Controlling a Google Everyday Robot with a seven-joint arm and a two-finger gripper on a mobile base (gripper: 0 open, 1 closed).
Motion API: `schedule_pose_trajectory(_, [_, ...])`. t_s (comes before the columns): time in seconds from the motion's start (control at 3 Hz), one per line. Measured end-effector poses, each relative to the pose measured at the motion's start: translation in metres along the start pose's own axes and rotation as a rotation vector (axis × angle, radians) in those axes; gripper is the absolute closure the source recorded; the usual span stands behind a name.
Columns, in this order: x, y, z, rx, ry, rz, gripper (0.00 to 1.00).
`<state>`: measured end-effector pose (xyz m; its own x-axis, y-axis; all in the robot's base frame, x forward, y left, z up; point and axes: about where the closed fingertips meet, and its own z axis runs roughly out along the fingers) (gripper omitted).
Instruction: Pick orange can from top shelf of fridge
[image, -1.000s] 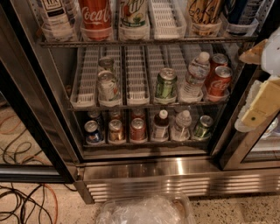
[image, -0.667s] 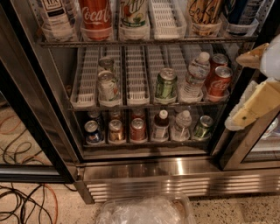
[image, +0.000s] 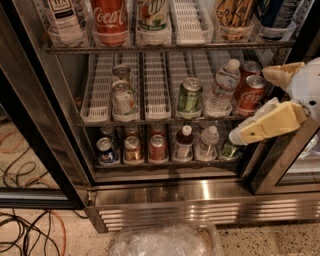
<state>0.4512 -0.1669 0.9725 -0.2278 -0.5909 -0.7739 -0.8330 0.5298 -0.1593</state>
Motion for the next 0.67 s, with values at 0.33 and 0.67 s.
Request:
schedule_pose_trajectory(0.33, [-0.0131,-0.0034,-0.0021,0.023,-0.056,0.025,0.00])
schedule_pose_trajectory(0.67, [-0.0131,-0.0034,-0.0021,0.023,-0.056,0.025,0.00])
